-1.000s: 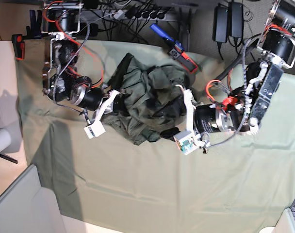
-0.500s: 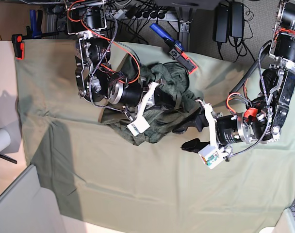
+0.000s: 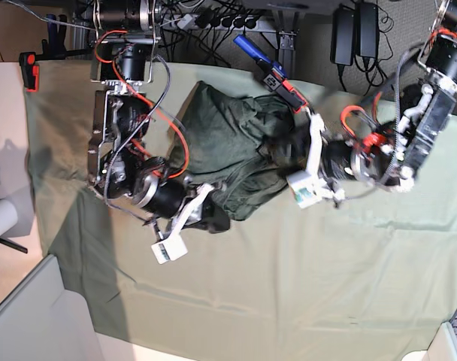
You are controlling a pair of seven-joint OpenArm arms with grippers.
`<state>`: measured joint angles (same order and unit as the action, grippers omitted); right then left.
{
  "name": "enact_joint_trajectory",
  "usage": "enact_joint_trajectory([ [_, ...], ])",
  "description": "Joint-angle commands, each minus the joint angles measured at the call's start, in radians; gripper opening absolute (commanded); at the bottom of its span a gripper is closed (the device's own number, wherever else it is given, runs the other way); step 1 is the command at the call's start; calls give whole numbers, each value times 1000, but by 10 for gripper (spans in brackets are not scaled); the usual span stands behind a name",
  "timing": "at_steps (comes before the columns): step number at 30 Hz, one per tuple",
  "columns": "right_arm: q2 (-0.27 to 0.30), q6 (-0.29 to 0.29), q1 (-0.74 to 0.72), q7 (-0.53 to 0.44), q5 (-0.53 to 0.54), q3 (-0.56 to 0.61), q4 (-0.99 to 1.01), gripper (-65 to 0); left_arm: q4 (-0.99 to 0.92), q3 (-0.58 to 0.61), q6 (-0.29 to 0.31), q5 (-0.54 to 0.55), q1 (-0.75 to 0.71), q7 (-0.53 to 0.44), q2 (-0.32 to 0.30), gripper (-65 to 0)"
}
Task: Fold the T-shirt properly
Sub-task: 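Pinch the bundle's opposite edge with the right gripper, then hold the bundle with both grippers and tuck its edges under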
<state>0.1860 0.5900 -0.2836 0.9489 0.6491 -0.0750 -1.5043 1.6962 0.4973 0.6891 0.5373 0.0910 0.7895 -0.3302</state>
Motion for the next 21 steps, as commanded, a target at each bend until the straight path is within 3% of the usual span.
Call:
enact_joint_trajectory([
  [1,17,13,-27,-45,-13,-19,-10,-650,19,33,9,-14,23,-23,-2,-301],
  [4,56,12,-29,-98,-93,-43,-5,-650,42,115,9,-97,25,-58,-2,-369],
  [12,146,12,-39,-187,-132,-43,145,-650,68,193,9,-198,23,-76,-2,-373],
  [21,132,13,-143,-242,-137,-27,401,-650,43,195,3,-341,23,-177,-2,-377],
])
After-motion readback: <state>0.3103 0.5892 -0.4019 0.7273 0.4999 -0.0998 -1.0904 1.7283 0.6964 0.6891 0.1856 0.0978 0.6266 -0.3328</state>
